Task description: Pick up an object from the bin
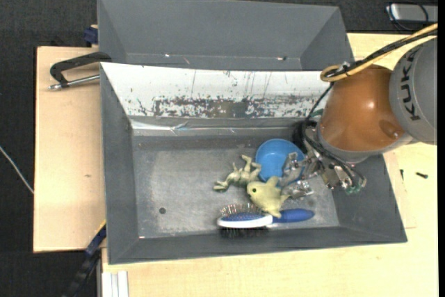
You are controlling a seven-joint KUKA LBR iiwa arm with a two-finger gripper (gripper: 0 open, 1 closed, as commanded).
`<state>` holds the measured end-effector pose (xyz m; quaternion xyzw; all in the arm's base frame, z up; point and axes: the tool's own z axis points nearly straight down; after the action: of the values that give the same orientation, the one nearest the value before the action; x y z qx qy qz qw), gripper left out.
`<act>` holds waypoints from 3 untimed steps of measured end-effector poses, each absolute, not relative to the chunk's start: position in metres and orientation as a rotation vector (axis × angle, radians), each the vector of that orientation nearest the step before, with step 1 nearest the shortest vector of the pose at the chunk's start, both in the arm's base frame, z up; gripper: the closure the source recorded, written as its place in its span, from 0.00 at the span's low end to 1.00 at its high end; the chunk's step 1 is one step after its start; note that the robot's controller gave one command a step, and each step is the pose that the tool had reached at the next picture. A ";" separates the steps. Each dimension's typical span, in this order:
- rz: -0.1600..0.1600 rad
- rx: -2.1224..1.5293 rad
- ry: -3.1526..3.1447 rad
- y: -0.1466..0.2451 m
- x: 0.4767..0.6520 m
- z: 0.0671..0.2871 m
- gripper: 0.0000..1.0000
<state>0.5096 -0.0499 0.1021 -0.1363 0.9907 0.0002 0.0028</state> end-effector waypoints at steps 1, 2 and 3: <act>0.001 -0.371 3.109 0.013 0.526 0.110 1.00; -0.001 -0.366 3.107 0.014 0.532 0.186 1.00; -0.001 -0.577 3.088 -0.042 0.561 0.118 1.00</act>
Offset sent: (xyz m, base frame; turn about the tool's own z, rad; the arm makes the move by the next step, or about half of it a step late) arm 0.0136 0.0598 0.0055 0.0397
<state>0.5606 -0.0416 0.1184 -0.1837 0.9830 -0.0003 0.0001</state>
